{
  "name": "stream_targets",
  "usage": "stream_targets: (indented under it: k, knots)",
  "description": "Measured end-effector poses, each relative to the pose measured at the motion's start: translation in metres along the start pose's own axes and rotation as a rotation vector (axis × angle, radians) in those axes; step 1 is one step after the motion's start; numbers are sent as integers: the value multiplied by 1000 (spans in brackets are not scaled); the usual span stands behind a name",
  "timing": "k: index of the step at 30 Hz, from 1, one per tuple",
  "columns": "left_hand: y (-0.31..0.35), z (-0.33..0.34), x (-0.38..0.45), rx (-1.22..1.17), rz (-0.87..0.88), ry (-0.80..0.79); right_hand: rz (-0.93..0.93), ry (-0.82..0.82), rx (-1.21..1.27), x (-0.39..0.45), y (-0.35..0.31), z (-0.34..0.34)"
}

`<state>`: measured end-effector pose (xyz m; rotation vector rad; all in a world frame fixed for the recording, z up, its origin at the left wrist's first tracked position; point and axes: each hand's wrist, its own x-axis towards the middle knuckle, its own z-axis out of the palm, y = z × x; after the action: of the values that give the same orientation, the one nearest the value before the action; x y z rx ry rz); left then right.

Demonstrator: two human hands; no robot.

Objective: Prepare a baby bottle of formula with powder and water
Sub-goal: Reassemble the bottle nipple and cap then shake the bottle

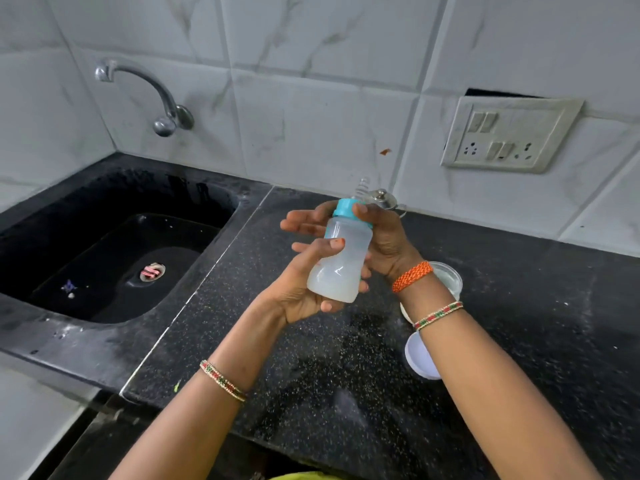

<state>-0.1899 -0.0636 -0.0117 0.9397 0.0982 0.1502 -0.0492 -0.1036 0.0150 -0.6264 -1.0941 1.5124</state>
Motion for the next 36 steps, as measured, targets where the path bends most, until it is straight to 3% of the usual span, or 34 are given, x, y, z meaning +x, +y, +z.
stream_targets:
  k: [3, 6, 9, 12, 15, 17, 19, 23, 25, 27, 30, 32, 34, 36]
  knots:
    - [4, 1, -3, 44, 31, 31, -1, 49, -17, 1, 2, 7]
    - [6, -2, -5, 328, 134, 159, 15, 244, -97, 2, 3, 12]
    - [-1, -8, 3, 777, 229, 451, -28, 650, -152, 11, 17, 16]
    - [-29, -16, 10, 1042, 275, 731, -49, 1023, -267, 20, 42, 11]
    - [-57, -29, 18, 1254, 194, 898, 14, 1281, -372, 21, 66, 3]
    - [-69, -38, 23, 1376, 194, 920, 35, 1389, -425, 18, 80, -6]
    - [-75, -45, 25, 1424, 186, 900, 114, 1361, -510, 15, 89, -14]
    - [-66, -66, 19, 1252, 98, 784, 97, 1048, -583, 3, 86, -33]
    - [-60, -77, 14, 1209, 75, 694, 52, 1166, -723, -13, 83, -45]
    - [-60, -83, 11, 1201, 50, 669, 131, 1295, -989, -31, 86, -62]
    - [-68, -86, 9, 1150, 40, 672, 511, 1225, -1163, -41, 104, -76]
    - [-73, -86, 9, 1124, 40, 668, 658, 1131, -1248, -38, 119, -75]
    - [-77, -87, 8, 1150, 36, 656, 639, 1084, -1372, -34, 128, -77]
    - [-78, -88, 6, 1195, 30, 648, 494, 1094, -1409, -28, 125, -78]
